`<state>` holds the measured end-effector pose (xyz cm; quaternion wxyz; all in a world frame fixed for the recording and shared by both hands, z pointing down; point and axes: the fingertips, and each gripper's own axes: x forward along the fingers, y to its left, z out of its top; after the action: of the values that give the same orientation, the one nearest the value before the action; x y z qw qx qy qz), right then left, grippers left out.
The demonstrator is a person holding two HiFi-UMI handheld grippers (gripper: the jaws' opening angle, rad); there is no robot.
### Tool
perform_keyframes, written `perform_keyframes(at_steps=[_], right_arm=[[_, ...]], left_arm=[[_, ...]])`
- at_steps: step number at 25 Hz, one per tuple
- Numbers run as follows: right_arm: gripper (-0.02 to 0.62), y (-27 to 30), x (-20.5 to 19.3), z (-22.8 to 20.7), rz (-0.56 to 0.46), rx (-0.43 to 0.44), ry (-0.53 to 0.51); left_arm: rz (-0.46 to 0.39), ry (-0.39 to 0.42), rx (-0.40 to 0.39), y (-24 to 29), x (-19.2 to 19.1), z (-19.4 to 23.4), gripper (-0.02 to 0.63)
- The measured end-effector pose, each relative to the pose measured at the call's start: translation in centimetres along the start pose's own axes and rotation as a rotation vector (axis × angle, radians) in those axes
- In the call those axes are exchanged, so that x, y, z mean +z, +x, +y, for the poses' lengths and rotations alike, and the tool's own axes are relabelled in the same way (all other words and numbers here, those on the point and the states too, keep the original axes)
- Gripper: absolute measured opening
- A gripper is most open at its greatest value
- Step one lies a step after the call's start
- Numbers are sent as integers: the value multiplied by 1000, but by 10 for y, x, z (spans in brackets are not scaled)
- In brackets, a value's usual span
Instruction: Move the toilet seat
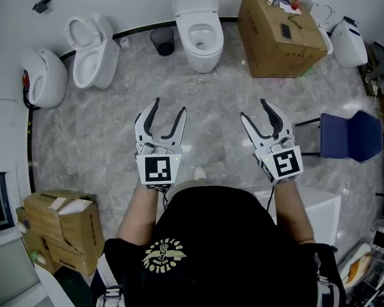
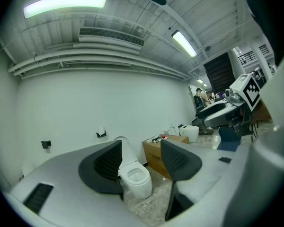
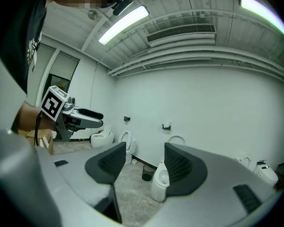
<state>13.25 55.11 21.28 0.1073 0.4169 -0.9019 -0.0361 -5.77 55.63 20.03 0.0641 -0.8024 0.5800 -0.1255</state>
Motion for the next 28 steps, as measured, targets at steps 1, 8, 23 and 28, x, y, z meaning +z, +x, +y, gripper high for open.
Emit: perform_keyframes(at_steps=[1,8,23,28], right_arm=[[244,4,0,-2,-1,-8,9],[244,21,5,-9,7,-38,5],[244,31,0,-27,17,-46,17],[244,46,-5,-33,24,-32,24]], left_arm=[[-1,1,-4,4,0,3,258],[-30,-5,-12,19,1,24,258],[-10,18,28,23,-6,38,258],[39,17,28,31,-18,41,257]])
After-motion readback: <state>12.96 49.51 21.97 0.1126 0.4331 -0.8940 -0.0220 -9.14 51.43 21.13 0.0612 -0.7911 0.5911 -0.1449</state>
